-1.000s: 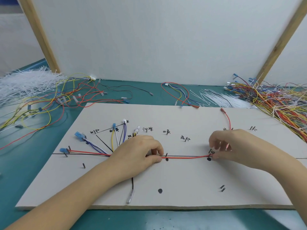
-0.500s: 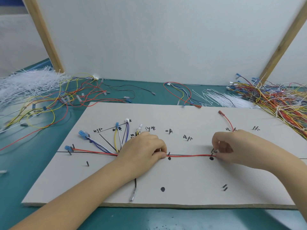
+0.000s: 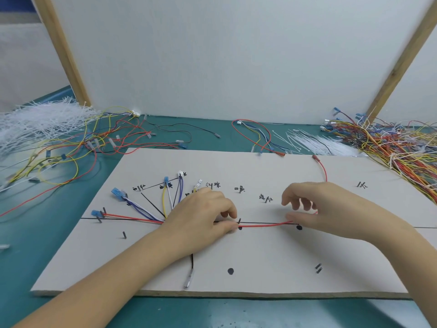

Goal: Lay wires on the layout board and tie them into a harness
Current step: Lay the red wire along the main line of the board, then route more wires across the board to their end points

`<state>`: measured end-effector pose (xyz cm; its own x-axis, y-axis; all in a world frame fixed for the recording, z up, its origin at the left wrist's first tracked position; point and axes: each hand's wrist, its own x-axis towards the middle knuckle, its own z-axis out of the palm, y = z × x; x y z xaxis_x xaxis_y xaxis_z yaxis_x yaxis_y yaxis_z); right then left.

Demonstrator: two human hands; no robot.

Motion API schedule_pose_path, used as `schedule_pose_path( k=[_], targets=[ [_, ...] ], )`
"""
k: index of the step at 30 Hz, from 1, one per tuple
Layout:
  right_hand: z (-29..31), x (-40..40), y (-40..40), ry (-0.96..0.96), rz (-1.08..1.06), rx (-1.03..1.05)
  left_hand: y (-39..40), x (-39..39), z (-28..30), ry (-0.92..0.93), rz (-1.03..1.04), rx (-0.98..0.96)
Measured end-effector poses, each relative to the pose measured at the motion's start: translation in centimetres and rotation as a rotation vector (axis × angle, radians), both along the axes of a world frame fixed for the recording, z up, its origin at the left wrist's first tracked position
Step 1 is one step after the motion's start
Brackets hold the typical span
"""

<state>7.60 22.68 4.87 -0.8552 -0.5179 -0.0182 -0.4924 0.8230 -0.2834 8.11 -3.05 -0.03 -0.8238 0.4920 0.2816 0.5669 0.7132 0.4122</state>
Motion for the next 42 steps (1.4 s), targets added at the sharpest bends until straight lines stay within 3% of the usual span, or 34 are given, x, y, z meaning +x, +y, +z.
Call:
schedule_pose_path(
  k=[7, 15, 19, 21, 23, 25, 28, 31, 35, 39, 42],
  targets=[
    [-0.4, -1.0, -1.8, -0.009, 0.079, -0.015, -0.1, 0.1, 0.6, 0.025, -0.037, -0.025],
    [0.1, -5.0, -5.0, -0.092, 0.046, -0.164, -2.9, -4.7, 2.8, -0.052, 0.214, 0.15],
    [-1.6, -6.8, -6.5, -0.015, -0.072, -0.482, -7.0, -10.5, 3.4, 0.079, 0.515, 0.072],
    [-3.0, -7.1, -6.2, 0.042, -0.113, -0.486, -9.9, -12.7, 3.2, 0.108, 0.784, -0.066],
    [-4.0, -7.4, -5.5, 0.075, -0.108, -0.363, -12.9, -13.8, 2.7, -0.011, 1.003, -0.114],
    [-4.1, -7.6, -5.2, 0.065, -0.125, -0.408, -15.5, -14.3, 1.8, -0.148, 1.078, -0.099],
    [-4.0, -7.8, -5.4, 0.075, -0.123, -0.413, -16.8, -14.1, 0.9, -0.166, 0.988, -0.049],
    [-4.3, -7.7, -5.5, 0.087, -0.091, -0.344, -16.0, -13.0, 0.7, -0.015, 0.884, -0.019],
    [-4.2, -7.6, -5.3, 0.098, -0.119, -0.445, -13.5, -11.5, 3.0, 0.185, 0.812, 0.127],
    [-4.2, -7.5, -5.5, 0.092, -0.128, -0.527, -8.7, -9.4, 6.0, 0.134, 0.57, 0.426],
    [-4.0, -7.3, -5.6, 0.041, -0.104, -0.659, -4.6, -7.4, 6.3, 0.06, 0.439, 0.428]
  ],
)
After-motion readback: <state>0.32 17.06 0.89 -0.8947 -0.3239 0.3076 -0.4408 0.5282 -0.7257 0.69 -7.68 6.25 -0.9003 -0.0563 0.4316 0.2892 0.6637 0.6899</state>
